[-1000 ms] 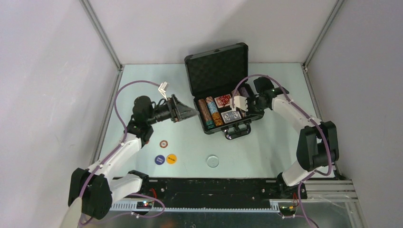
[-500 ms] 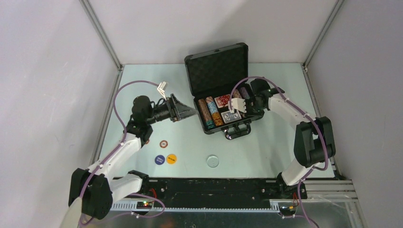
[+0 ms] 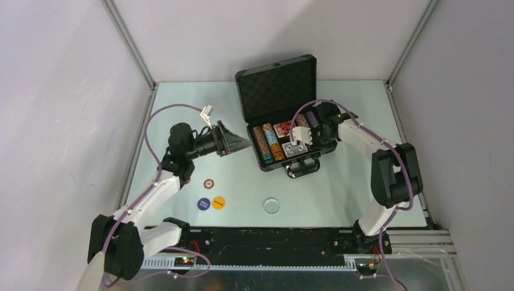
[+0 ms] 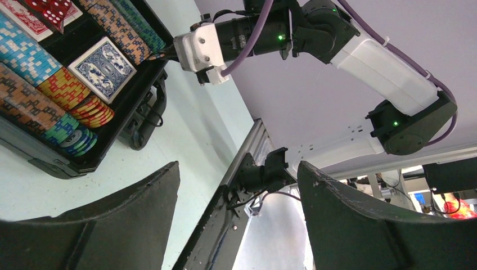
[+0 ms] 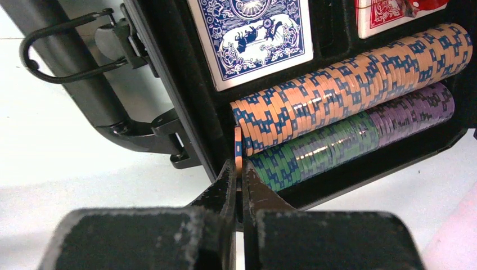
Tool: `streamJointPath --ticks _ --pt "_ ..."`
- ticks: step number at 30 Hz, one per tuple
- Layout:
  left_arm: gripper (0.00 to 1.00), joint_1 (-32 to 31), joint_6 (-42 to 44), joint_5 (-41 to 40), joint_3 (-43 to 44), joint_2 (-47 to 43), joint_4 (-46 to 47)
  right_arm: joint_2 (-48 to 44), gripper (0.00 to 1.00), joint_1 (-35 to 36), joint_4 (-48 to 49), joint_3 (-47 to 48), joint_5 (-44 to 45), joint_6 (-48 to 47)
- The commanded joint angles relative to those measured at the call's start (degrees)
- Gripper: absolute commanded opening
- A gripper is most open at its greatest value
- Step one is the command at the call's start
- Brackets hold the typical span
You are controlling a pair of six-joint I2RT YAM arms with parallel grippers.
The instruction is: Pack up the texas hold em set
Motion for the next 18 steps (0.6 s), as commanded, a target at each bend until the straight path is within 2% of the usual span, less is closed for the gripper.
streamJointPath --ticks 1,5,9,13,15,18 --pt "0.81 0.81 -0.23 1.52 -0.11 -0.35 0.97 1.65 0.0 0.52 2.8 0.14 1.89 -0.88" --pt "0.81 0.91 -0.23 1.54 -0.08 -0.26 0.95 2.87 0.01 0.91 4.6 0.14 3.31 -1.04" --pt "0.81 0.93 -0.31 1.56 -0.16 -0.14 0.95 3.34 0.15 1.27 6.19 0.16 3.84 -0.9" --pt "0.81 1.0 -0.32 1.6 -0.17 -0.25 0.97 3.16 0.37 1.7 6.94 0.14 3.8 -0.73" --pt "0.81 0.97 -0.32 1.66 -0.17 -0.23 0.95 3.01 0.45 1.67 7.04 0.14 3.91 -0.65" --pt "0.81 1.05 -0.38 1.62 -0.18 -0.26 1.0 2.54 0.52 1.74 7.0 0.21 3.37 -0.37"
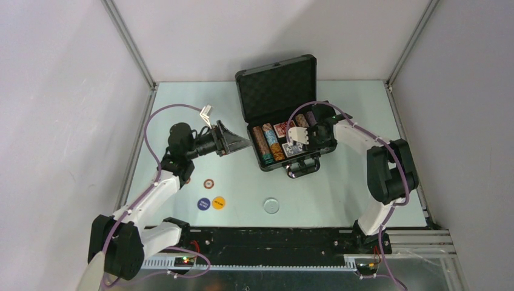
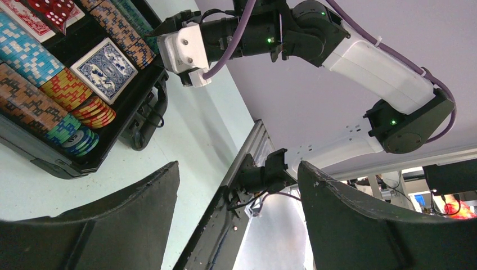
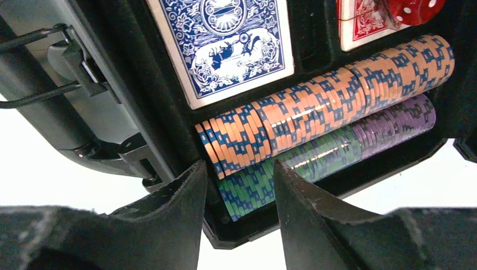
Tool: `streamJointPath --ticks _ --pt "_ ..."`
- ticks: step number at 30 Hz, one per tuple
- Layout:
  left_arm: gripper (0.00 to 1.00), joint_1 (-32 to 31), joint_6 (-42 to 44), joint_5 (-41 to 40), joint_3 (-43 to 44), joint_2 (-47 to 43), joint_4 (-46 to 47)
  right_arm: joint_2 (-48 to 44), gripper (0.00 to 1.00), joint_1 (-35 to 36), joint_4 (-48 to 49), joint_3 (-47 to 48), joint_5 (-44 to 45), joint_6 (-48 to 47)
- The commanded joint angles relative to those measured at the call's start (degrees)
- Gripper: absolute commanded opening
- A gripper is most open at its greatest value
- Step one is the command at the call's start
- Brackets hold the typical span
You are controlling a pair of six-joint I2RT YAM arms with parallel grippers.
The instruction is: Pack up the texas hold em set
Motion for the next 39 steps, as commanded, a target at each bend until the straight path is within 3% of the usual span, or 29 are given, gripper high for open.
streamJointPath --ticks 1,21,23,25,27,29,34,36,39 --pt "0.81 0.69 -0.33 1.56 -0.2 -0.28 1.01 -0.85 0.53 0.09 2.04 0.26 -0.45 -0.26" --pt "0.81 0.73 -0.19 1.33 -0.24 -0.18 1.02 -11.93 0.54 0.11 -0.9 0.29 -6.21 3.26" --pt "0.81 0.7 -0.2 -0.55 -0.37 -0.3 0.9 -14.57 0.58 0.38 4.41 0.26 -9.98 11.81" --pt "0.82 0.71 0.16 -3.99 -0.25 -0.7 -1.34 -17.21 0.62 0.09 13.68 0.25 -15.03 26.57" --pt "0.83 0.78 1.89 -7.8 0.37 -1.45 -5.99 -19.2 0.64 -0.2 20.86 0.23 -23.32 41.4" --pt "0.84 0.8 4.77 -11.51 1.72 -3.03 -12.2 -20.78 0.67 0.84 25.21 -0.72 -25.35 49.47" --pt "0.87 2.34 10.11 -21.03 4.34 -9.44 -28.52 -24.16 0.71 7.18 34.8 -6.48 -21.07 66.17" --pt "0.87 5.38 10.29 -20.92 4.24 -10.87 -31.2 -24.99 0.72 9.5 33.88 -6.5 -14.94 74.19" --pt "0.88 8.98 12.48 -21.08 5.18 -11.86 -38.09 -26.32 0.75 9.91 28.45 -5.67 -13.8 83.66"
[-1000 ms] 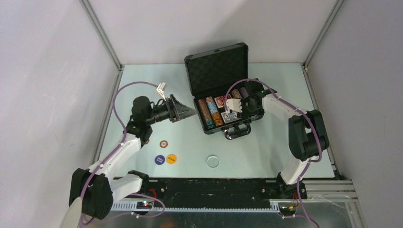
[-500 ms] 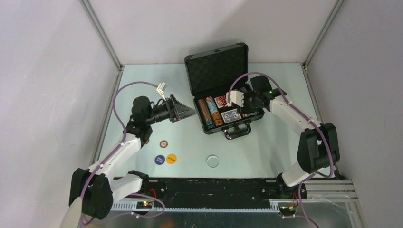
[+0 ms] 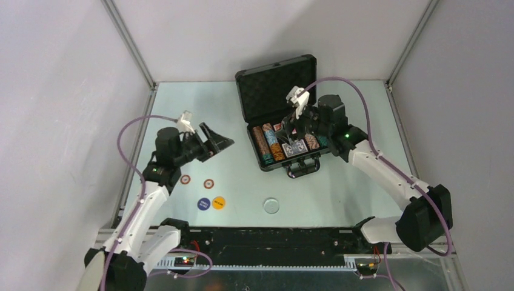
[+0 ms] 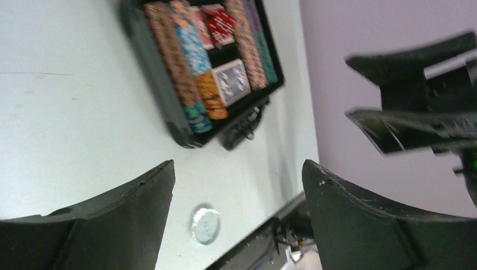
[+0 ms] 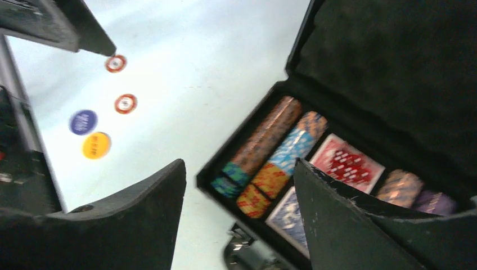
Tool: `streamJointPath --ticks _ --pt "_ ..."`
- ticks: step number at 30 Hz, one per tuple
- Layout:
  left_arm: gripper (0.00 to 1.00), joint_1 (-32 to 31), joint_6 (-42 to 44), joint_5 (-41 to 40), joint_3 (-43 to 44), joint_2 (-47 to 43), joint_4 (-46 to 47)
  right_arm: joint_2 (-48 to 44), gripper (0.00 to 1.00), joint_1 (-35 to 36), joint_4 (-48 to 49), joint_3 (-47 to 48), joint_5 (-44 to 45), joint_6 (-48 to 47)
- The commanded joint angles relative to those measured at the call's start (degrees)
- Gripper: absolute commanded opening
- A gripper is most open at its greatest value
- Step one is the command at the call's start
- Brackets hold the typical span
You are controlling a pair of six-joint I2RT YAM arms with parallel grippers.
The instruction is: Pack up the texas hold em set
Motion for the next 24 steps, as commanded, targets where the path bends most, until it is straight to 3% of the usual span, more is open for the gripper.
streamJointPath --ticks 1,4,9,15,20,24 --pt "0.88 5.68 6.76 -5.62 4.23 -2.28 -13.0 -2.81 0.75 0.17 -1.67 0.19 3.54 21.38" --pt "0.89 6.81 11.86 -13.98 6.91 -4.4 -22.65 -4.34 0.77 -1.26 -3.66 -1.4 1.7 28.09" --pt "0.99 9.06 11.59 -31.38 8.0 -8.28 -31.01 -7.05 0.82 5.0 -10.43 -2.84 14.71 26.61" --pt "1.0 14.51 5.41 -36.24 4.26 -4.79 -31.89 -4.76 0.84 6.5 -15.66 -4.04 22.22 33.15" --pt "0.99 15.19 -0.43 -49.27 3.59 -0.49 -31.6 -4.05 0.84 11.05 -16.65 -6.24 25.6 32.31" --pt "0.98 15.0 -2.28 -53.87 3.36 3.57 -31.04 -3.27 0.83 14.66 -17.32 -7.14 29.51 30.3"
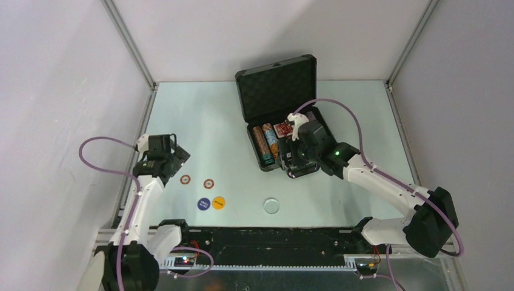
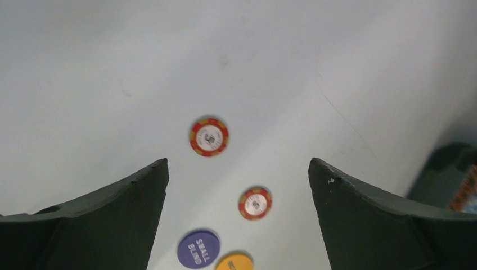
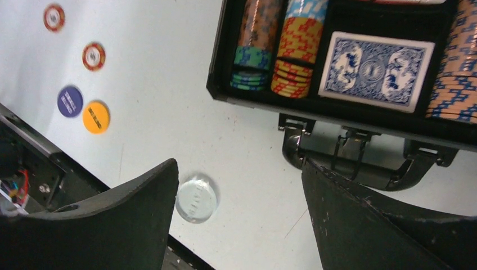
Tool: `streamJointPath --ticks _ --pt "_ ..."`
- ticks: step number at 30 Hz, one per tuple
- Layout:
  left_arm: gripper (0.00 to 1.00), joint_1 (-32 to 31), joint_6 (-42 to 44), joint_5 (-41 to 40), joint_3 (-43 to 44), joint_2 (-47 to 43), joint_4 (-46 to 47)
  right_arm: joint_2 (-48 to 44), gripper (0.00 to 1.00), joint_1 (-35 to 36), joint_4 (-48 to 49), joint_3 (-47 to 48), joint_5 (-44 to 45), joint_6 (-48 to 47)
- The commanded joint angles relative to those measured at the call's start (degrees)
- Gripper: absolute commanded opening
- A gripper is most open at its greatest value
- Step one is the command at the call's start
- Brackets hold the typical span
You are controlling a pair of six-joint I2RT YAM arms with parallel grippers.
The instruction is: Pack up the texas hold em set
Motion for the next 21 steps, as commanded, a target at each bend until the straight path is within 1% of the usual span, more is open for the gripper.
streamJointPath --ticks 1,6,12,14,15,17,21 --pt "0.98 0.19 -4.59 -9.79 0.13 3.74 1.29 0.56 0.83 3.61 -0.61 -0.68 5.28 -0.94" --pt "0.96 0.05 -6.49 -10.01 -1.61 9.63 6.56 -0.1 0.83 3.88 2.3 -3.18 4.05 -0.41" --pt "0.89 -0.02 -7.02 -9.19 -1.83 18.56 11.58 -0.68 0.82 4.09 1.9 -3.71 1.27 -0.51" --pt "0.85 -0.08 -7.35 -8.25 -2.28 20.1 13.06 -1.05 0.82 4.27 1.89 -4.08 1.23 -0.36" --pt "0.8 -0.08 -7.56 -7.86 -2.88 20.5 13.47 -1.25 0.82 4.29 1.84 -4.21 1.34 -0.16" --pt "0.75 -0.07 -8.07 -7.87 -3.97 21.51 14.47 -1.39 0.82 4.32 1.73 -4.29 1.53 0.06" --pt "0.67 0.09 -8.26 -8.01 -5.54 22.89 17.35 -1.63 0.82 4.42 1.34 -4.39 1.63 0.39"
